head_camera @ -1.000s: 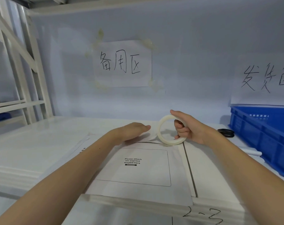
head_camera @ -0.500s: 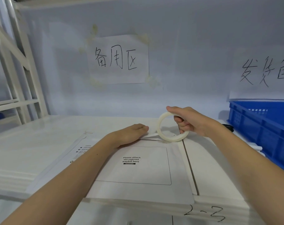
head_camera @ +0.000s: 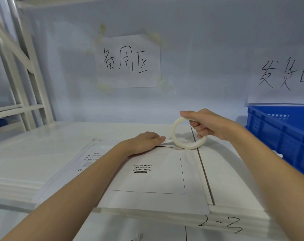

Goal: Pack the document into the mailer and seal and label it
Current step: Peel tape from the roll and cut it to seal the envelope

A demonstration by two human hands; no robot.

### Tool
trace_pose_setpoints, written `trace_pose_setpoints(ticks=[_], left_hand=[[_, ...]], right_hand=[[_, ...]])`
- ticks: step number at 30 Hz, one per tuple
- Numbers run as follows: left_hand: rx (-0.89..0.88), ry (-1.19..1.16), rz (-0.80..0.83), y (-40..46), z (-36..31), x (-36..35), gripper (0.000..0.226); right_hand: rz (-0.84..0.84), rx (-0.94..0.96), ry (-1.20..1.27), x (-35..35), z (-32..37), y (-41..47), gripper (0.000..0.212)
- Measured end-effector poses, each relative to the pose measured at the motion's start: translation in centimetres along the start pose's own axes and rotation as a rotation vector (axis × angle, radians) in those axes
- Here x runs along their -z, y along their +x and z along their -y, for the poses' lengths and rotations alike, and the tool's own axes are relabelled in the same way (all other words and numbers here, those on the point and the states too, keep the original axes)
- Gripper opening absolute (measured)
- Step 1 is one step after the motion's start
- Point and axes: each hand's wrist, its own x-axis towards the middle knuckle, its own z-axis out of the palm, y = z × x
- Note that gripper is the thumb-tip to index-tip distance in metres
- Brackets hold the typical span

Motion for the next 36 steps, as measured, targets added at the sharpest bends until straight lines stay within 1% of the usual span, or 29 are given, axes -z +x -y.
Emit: trace_pose_setpoints(ticks=[10,18,23,25,28,31,33,36], left_hand=[[0.019,0.094,-0.029,0.4,0.1,-0.3,0.075],[-0.002,0.131,-0.075,0.5,0.2,-0.7,0.073],[-0.002,0.123,-0.089,0.8,0.3,-0.8,0.067],[-0.003,0.125,-0.088,0.8,0.4,-0.8,0.067],[-0.002,0.121,-0.090,1.0,0.5,-0.8,0.067],[0.000,0.119,-0.098,0.9,0.4,-0.8,0.066],[0.001,0.120,-0.100,0.9,0.4,-0.8,0.066],[0.003,0.118,-0.096,0.9,0.5,-0.8,0.065]], right_hand=[[0.015,-0.022,-0.029,0.1,-0.2,0.1,0.054],[-0.012,-0.036,-0.040,0.1,-0.1,0.1,0.050],[-0.134,-0.006,-0.036,0.2,-0.7,0.4,0.042],[-0.148,-0.010,0.037,0.2,-1.2,0.5,0.042],[-0.077,-0.060,0.269,0.0,-2.0,0.4,0.042],[-0.045,-0.109,0.399,-0.2,-2.3,0.6,0.041],[-0.077,-0.130,0.400,-0.3,-2.3,0.7,0.040],[-0.156,-0.123,0.327,-0.3,-2.0,0.7,0.035]])
